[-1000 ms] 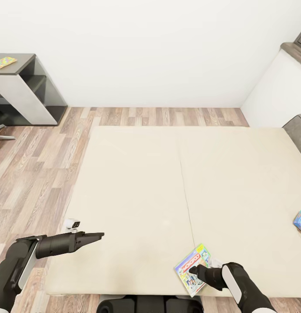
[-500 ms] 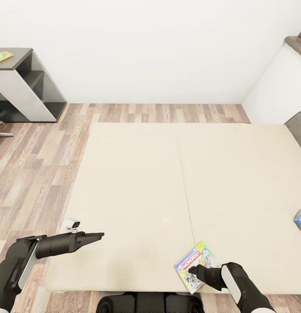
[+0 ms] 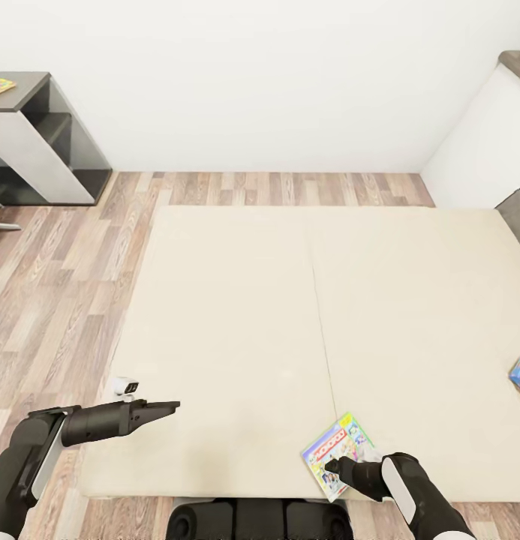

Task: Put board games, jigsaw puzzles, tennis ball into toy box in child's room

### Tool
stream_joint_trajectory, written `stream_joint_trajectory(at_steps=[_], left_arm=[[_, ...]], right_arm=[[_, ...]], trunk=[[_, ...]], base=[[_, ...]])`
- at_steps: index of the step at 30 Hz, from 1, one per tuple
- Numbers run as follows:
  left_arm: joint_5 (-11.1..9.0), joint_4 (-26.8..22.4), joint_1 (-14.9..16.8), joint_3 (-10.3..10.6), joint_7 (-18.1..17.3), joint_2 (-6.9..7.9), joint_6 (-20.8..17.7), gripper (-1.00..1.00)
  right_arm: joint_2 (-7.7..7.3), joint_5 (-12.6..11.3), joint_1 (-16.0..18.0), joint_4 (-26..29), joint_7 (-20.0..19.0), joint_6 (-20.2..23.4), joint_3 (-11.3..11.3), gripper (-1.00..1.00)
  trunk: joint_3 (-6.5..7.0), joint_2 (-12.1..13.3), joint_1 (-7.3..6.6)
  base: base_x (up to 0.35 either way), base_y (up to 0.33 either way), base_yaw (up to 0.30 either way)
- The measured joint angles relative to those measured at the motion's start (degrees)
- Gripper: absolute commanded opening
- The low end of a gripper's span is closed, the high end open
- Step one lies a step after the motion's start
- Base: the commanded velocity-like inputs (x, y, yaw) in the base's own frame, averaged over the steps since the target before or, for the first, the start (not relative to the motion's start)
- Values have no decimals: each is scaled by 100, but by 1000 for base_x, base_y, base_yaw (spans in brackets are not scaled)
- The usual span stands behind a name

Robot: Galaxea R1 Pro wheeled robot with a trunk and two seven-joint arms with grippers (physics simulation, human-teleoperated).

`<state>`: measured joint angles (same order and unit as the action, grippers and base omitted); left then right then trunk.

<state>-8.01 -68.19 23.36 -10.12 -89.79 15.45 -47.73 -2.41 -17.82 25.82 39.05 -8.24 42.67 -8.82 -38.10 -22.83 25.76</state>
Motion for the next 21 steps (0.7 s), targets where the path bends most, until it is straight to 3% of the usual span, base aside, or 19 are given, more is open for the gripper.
stream_joint_trajectory(at_steps=[14,21], left_arm=[[0,0,0,0,0,0,0,100],[0,0,0,7,0,-2,0,100]], right_arm=[[1,11,0,0,-7,-317,40,100],[5,9,2,-1,-7,-438,416,100]], trunk=[[-118,0,0],[-169,0,0]], base=[[0,0,0],[0,0,0]])
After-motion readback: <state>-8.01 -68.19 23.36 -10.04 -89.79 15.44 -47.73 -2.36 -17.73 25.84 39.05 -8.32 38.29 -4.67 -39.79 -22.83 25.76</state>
